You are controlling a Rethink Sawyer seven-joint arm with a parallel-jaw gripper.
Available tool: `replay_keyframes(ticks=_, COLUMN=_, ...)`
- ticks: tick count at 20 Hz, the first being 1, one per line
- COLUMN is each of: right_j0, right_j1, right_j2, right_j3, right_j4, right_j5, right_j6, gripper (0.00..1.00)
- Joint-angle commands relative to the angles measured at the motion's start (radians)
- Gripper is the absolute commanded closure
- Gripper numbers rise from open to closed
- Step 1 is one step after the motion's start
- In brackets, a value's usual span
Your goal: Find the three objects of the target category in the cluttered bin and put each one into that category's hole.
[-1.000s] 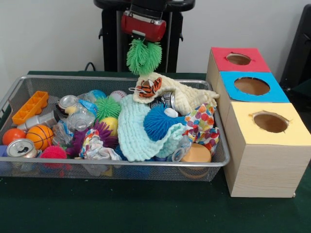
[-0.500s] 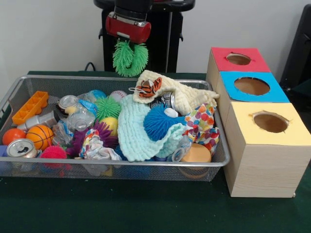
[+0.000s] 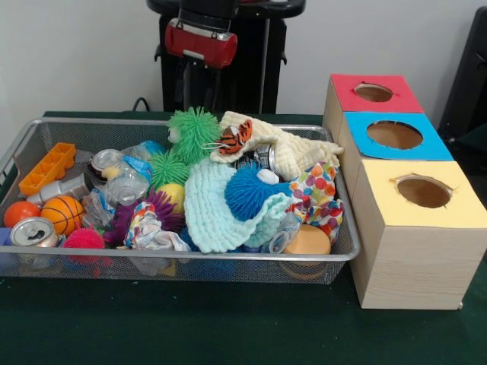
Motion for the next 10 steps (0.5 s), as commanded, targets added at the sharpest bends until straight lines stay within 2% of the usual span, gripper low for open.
replay_keyframes(ticks=1, right_j0=0.031, right_j1=-0.040, right_j2=0.048, right_j3=-0.107, right_j4=-0.024, right_j5=0.068, right_j6=0.022, gripper=0.00)
replay_keyframes(ticks=5, right_j0=0.026, right_j1=-0.052, right_j2=0.068, right_j3=-0.098, right_j4=-0.028, right_j5=0.074, right_j6=0.020, gripper=0.00)
replay_keyframes(ticks=10, right_j0=0.052, right_j1=-0.064, right_j2=0.049, right_j3=-0.068, right_j4=-0.015, right_j5=0.054, right_j6=0.050, gripper=0.00)
